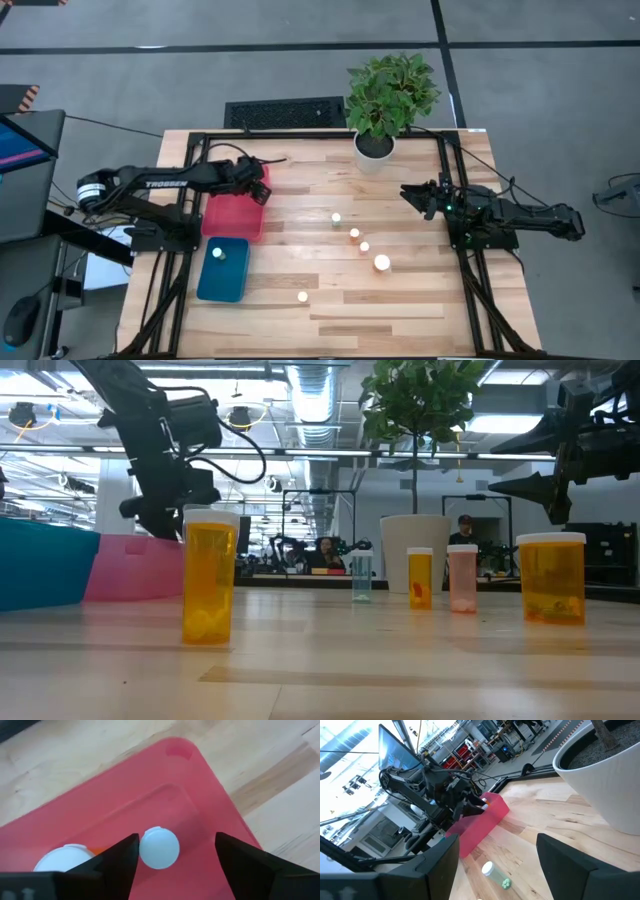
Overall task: Pick and place medicine bottles into bin by pill shape (circle, oval)
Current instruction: Put the left blue capsule bottle into the red bin, then put the right orange capsule bottle into the red bin
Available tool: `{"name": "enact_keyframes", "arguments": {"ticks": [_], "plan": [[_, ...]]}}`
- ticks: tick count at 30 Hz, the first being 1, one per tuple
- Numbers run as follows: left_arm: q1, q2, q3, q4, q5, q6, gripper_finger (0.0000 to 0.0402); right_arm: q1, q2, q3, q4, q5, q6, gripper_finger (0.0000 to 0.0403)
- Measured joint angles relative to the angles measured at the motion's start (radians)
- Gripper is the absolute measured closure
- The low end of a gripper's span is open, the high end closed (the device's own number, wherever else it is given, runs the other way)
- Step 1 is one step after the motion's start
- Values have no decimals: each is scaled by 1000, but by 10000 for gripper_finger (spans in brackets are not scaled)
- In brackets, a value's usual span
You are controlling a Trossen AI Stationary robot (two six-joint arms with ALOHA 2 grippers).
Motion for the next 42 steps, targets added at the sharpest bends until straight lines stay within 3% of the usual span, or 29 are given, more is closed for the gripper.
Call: {"name": "enact_keyframes", "arguments": {"ticks": [9,18,21,26,30,36,42], "plan": [[0,-87,9,-29,-12,-5,145,0,0,0,0,0,3,127],[-7,-163,156,-115,-22,46,145,0,0,0,0,0,10,127],[-15,-177,209,-116,49,62,145,0,0,0,0,0,11,127],[-94,-179,291,-103,262,80,145,0,0,0,0,0,11,127],[-229,-178,304,0,326,49,145,0,0,1,0,0,11,127],[-429,-107,305,284,153,71,145,0,0,1,0,0,11,127],[-475,43,307,517,112,125,145,0,0,1,1,0,11,127]]}}
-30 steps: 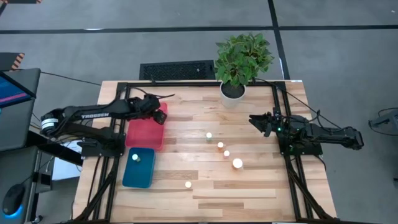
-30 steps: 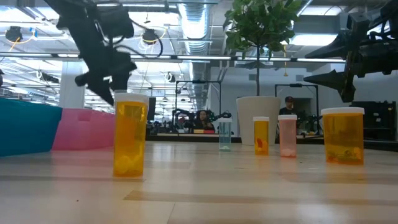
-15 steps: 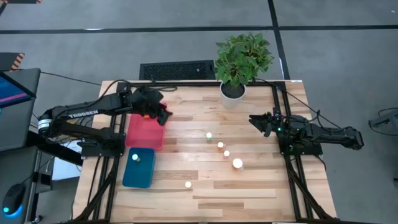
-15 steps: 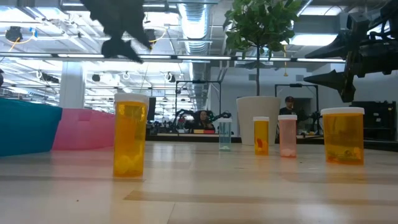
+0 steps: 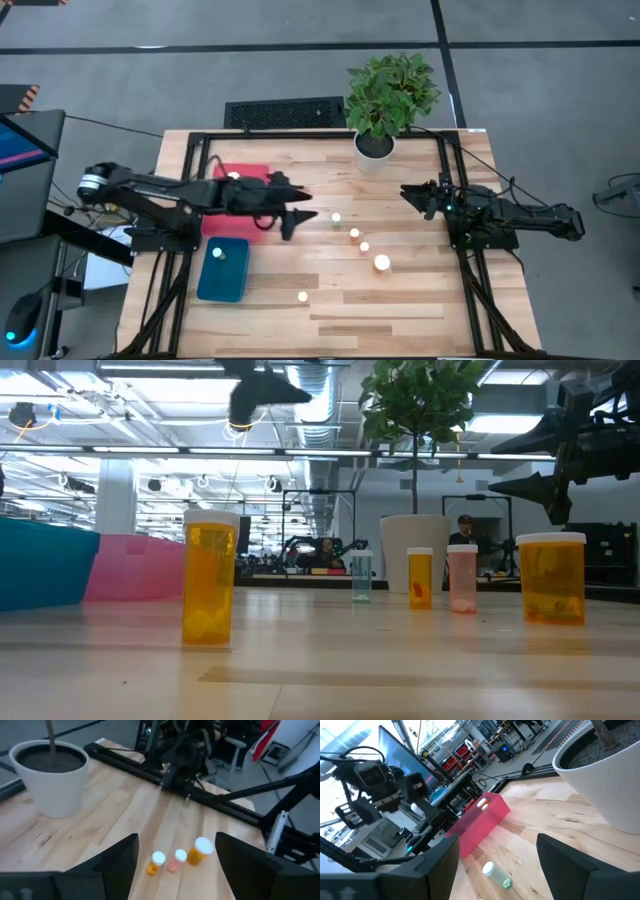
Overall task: Pick and place medicine bottles into bin by pill shape (circle, oval)
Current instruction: Put the right orange capsule bottle into the red bin
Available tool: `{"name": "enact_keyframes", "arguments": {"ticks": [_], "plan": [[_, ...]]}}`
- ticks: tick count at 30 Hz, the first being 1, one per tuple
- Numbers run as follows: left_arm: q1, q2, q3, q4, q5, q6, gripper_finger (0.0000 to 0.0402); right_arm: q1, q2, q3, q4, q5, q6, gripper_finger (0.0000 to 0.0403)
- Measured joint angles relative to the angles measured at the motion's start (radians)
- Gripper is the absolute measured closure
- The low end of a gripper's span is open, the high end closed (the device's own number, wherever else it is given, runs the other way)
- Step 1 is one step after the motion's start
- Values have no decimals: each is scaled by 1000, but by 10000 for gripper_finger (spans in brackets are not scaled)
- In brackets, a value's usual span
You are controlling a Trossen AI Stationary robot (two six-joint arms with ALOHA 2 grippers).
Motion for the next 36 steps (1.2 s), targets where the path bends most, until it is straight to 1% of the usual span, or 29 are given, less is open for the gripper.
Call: {"name": "enact_keyframes", "arguments": {"ticks": [3,6,10,14,16,20,25,28,30,32,34,36], "plan": [[5,98,52,-2,0,24,145,0,0,0,3,0,3,127],[4,206,132,-5,-6,104,145,0,0,0,2,0,15,127],[4,357,250,-13,-52,229,145,0,0,0,1,0,15,127],[6,487,344,-9,-86,292,145,1,0,0,1,0,16,127],[6,537,365,6,-86,299,145,1,0,0,0,0,16,127],[6,610,367,51,-86,260,145,1,0,0,0,0,16,127],[-1,655,367,92,-67,240,145,1,0,0,-1,0,16,127],[-20,665,369,110,-103,279,146,1,0,0,-1,0,16,127],[-34,669,367,89,-133,298,146,1,0,0,-1,0,16,127],[-44,691,367,118,-138,308,146,1,0,0,-2,0,16,127],[-50,702,365,101,-140,312,146,1,0,0,-1,0,16,127],[-52,725,368,122,-143,308,146,1,0,0,-5,0,16,127]]}}
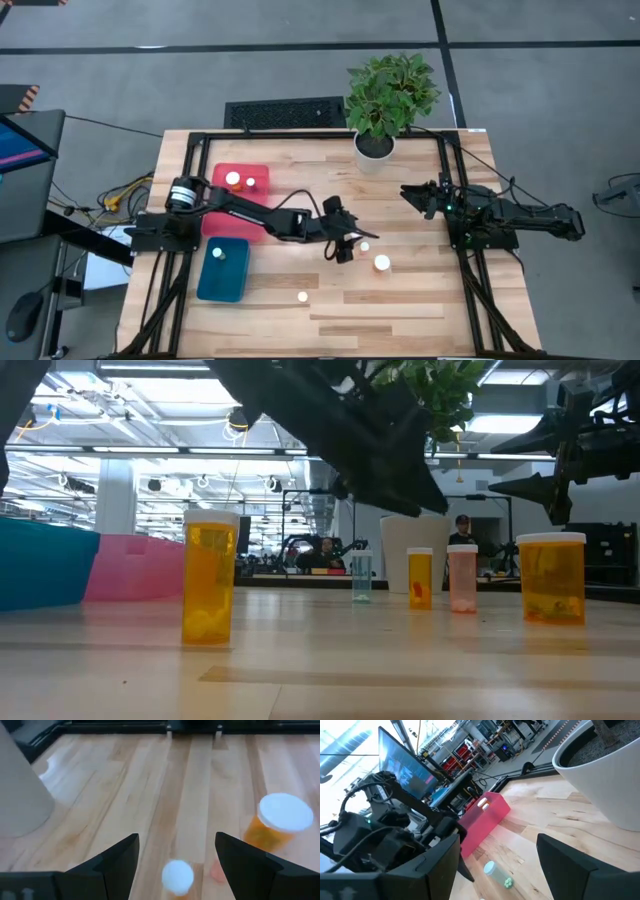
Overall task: Pick and place medicine bottles into bin by pill shape (circle, oval)
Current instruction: Put the right orange capsule bottle into the red bin
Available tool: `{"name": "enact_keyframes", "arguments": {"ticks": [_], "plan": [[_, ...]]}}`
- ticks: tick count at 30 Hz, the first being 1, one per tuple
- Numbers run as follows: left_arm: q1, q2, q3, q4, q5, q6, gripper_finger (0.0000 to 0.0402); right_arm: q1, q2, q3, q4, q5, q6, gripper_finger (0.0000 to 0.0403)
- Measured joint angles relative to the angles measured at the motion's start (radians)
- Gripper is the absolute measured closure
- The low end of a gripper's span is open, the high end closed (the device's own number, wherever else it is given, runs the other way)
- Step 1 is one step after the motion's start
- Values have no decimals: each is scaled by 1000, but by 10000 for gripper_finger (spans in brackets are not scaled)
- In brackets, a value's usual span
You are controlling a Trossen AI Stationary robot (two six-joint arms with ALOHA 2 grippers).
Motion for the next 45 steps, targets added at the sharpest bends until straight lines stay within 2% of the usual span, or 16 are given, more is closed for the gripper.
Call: {"name": "enact_keyframes", "arguments": {"ticks": [5,36,40,45], "plan": [[0,25,0,-10,-9,-41,146,1,2,0,-2,0,2,127],[13,58,-3,-26,22,-24,146,1,2,0,-4,-2,0,127],[14,58,-3,-29,24,-25,160,1,2,0,-4,-2,-1,127],[14,58,-3,-29,42,-17,200,1,2,0,-4,-2,-1,127]]}}
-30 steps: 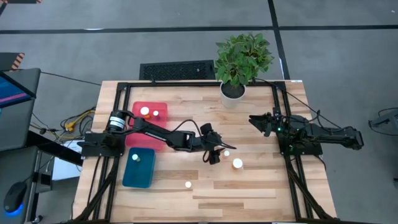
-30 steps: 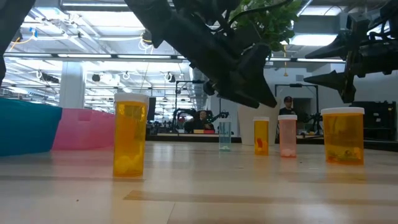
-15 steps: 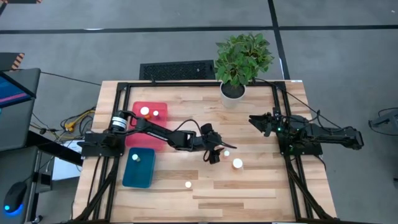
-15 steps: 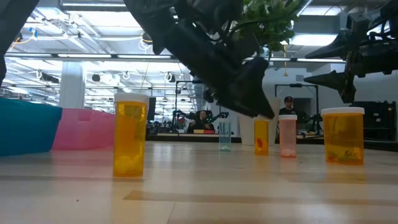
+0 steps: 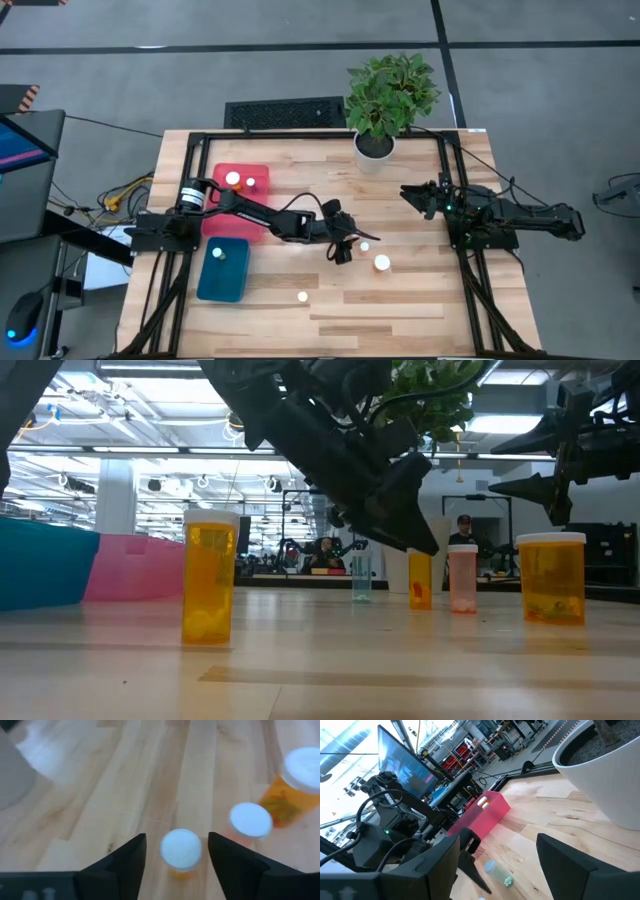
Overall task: Pick and place medicine bottles into bin by pill shape (circle, oval)
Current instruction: Put the right orange capsule bottle into the red bin
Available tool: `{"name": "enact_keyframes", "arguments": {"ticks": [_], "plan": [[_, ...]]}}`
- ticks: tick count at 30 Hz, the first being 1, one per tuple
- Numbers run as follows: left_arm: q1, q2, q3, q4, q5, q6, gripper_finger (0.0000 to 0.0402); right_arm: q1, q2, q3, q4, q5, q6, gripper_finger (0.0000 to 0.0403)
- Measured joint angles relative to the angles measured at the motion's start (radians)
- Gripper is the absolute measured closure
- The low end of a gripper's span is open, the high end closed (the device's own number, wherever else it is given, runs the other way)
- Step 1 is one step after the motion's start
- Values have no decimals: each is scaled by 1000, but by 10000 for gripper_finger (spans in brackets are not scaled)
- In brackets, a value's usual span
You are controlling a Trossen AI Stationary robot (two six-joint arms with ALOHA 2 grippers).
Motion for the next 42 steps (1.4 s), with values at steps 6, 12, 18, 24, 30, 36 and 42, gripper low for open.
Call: {"name": "enact_keyframes", "arguments": {"ticks": [6,12,18,24,30,36,42], "plan": [[1,0,0,-16,43,0,241,0,0,0,0,0,0,127],[6,0,0,-24,43,0,272,0,0,0,0,0,0,127],[6,0,0,-24,43,0,292,0,0,0,0,-1,1,127],[6,-8,0,-24,43,-28,294,0,0,0,0,-1,1,127],[11,-85,0,-71,18,-63,294,0,0,0,0,-1,1,127],[15,-243,0,-107,-72,-109,293,0,0,0,0,-1,1,127],[5,-480,2,-392,-222,-170,293,0,0,0,-1,-1,1,127]]}}
